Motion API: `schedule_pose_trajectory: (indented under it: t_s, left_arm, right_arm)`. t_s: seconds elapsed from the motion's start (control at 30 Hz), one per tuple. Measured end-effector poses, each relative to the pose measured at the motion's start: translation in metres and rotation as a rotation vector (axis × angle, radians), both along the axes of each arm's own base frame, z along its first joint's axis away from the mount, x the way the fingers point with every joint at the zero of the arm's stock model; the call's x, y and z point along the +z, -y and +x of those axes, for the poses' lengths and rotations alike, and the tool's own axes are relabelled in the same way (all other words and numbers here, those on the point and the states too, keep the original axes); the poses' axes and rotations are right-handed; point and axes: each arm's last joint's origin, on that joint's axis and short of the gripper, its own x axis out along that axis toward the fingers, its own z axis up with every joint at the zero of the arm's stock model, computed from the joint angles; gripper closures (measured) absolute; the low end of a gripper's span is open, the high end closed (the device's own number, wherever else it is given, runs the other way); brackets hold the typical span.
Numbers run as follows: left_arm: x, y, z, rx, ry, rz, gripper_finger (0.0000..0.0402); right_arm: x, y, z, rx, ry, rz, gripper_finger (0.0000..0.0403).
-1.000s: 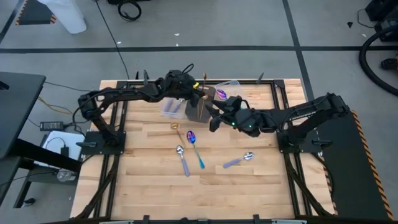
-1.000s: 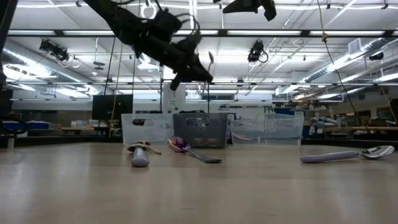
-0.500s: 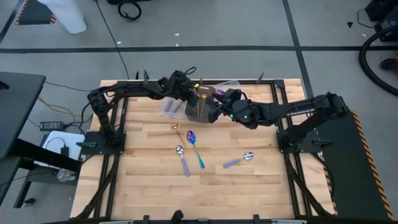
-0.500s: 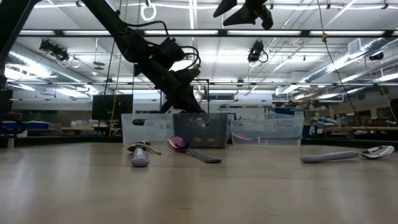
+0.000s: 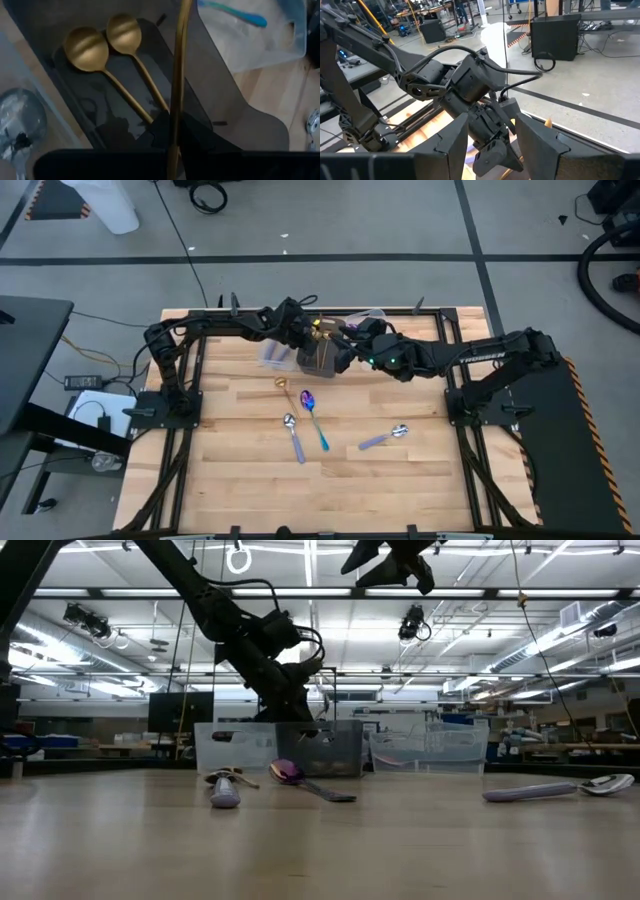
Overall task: Sort silverware by color (type)
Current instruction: Put the bottom gold spoon into the black bin
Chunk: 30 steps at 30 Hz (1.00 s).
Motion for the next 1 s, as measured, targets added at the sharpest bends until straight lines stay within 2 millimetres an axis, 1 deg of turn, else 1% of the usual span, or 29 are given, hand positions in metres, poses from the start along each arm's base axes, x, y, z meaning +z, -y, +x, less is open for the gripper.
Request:
schedule_pose_trajectory:
  t_s: [0.17, 0.23, 0.33, 0.5, 0.63, 0.77, 1.0]
  left_arm:
    - [0.008, 0.006, 0.009, -0.053, -0.082, -0.015, 0.0372]
    - [0.01, 0.008, 0.017, -0.077, -0.106, -0.011, 0.0372]
    - [0.003, 0.009, 0.023, -0.086, -0.191, -0.059, 0.0372]
    - [-0.001, 0.004, 0.035, -0.044, -0.216, -0.111, 0.0372]
    - [0.004, 0.002, 0.038, -0.021, -0.201, -0.114, 0.0372]
    - [0.007, 0.001, 0.037, -0.015, -0.222, -0.125, 0.0372]
    - [0.005, 0.002, 0.035, 0.015, -0.254, -0.147, 0.0372]
  right_arm:
    - [0.0, 0.0, 0.0, -0.001, 0.001, 0.002, 0.023]
    - [0.0, 0.0, 0.0, -0.001, 0.001, 0.002, 0.023]
    - [0.0, 0.0, 0.0, -0.001, 0.007, 0.002, 0.023]
    - [0.001, -0.003, 0.001, 0.018, 0.019, 0.005, 0.023]
    - [0.002, -0.009, 0.001, 0.034, 0.026, 0.005, 0.023]
    - [0.002, -0.013, 0.001, 0.047, 0.025, 0.005, 0.023]
    - [0.002, -0.016, 0.001, 0.052, 0.024, 0.002, 0.0238]
